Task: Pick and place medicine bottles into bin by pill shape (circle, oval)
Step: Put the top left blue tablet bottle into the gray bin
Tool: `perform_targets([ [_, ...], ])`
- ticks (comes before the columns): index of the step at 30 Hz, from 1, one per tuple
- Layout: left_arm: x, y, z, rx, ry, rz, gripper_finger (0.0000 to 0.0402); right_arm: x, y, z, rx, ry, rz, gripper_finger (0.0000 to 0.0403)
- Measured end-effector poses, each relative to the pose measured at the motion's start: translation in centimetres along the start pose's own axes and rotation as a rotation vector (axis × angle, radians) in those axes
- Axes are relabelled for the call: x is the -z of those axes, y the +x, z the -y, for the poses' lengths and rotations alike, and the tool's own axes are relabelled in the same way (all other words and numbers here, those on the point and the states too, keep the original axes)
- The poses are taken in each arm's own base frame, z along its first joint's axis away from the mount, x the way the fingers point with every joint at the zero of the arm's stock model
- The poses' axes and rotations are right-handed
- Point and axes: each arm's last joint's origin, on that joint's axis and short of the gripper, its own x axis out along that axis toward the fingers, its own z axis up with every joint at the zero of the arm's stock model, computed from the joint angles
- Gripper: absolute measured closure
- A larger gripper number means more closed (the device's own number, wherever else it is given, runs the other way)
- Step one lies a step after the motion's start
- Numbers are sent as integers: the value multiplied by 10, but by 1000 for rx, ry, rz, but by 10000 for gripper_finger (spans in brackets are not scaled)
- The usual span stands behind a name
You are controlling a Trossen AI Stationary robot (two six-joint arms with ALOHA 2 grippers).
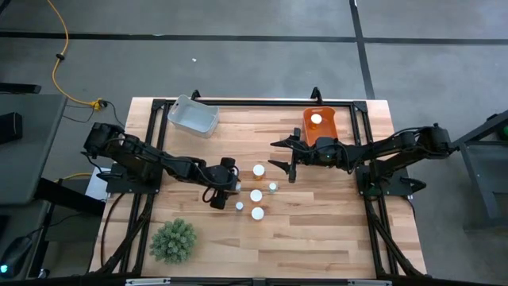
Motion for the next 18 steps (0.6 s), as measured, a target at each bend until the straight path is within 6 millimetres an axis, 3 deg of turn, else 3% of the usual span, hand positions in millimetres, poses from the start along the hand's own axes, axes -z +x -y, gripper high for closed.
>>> perform_targets([
  [11, 0, 0, 0, -3, 20, 0, 271, 0, 0, 0, 0, 0, 0, 123],
  [18, 0, 0, 0, -4, 19, 2, 295, 0, 0, 0, 0, 0, 0, 123],
])
